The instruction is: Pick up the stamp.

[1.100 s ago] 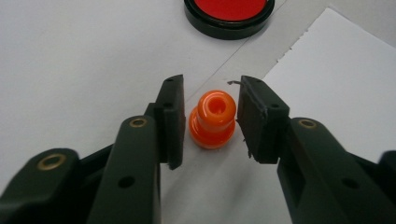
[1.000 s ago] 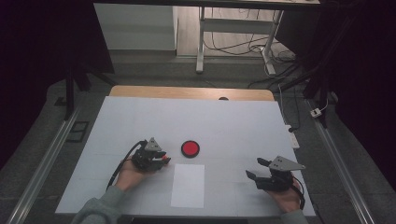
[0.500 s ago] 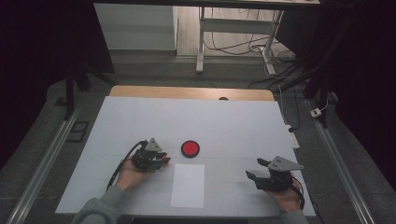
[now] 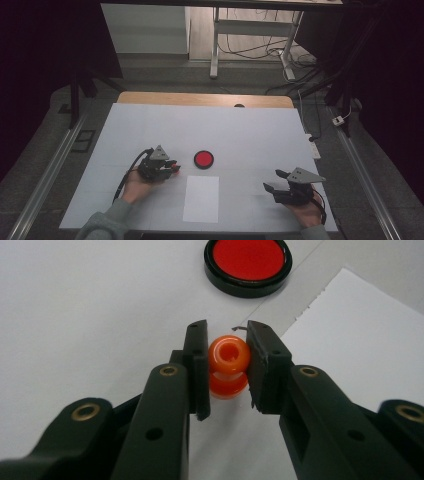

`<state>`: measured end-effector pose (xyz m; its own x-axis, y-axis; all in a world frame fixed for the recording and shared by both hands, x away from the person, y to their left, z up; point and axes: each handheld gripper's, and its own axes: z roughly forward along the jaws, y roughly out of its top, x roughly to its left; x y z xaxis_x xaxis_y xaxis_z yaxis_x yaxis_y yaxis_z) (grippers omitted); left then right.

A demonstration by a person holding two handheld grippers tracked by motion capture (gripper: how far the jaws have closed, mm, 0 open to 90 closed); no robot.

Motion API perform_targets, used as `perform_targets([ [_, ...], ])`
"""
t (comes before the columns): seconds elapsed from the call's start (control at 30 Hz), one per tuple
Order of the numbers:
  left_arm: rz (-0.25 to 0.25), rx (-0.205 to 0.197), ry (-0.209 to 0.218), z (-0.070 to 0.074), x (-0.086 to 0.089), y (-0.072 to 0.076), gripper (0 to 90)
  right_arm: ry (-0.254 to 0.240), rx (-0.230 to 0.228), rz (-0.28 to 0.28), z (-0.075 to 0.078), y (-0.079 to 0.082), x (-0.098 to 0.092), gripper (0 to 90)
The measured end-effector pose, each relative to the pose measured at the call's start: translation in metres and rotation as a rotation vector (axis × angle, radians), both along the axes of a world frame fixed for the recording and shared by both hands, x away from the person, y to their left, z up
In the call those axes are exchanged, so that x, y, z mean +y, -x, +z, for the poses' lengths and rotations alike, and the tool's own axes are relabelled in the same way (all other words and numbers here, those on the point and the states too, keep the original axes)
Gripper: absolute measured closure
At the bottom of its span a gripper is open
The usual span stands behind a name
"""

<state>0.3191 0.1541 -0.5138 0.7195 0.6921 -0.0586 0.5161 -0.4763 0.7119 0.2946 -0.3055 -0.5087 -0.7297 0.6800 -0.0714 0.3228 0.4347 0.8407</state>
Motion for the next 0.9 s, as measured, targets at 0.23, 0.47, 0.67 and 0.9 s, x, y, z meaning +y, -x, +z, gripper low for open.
perform_targets([
  [0.23,0.005,-0.012,0.026,0.004,0.005,0.002,72.5,0.002,0.002,0.004,0.0,0.0,0.001,29.4],
  [0.47,0.008,-0.019,0.067,0.01,0.011,0.003,72.5,-0.002,-0.002,0.004,-0.001,0.0,0.002,29.4],
  [0.67,0.006,-0.025,0.098,0.016,0.014,0.004,72.5,-0.002,-0.007,0.002,0.001,0.001,0.003,29.7],
  [0.9,-0.001,-0.03,0.127,0.02,0.016,0.006,72.5,-0.002,-0.004,0.0,0.0,0.0,0.002,30.0],
])
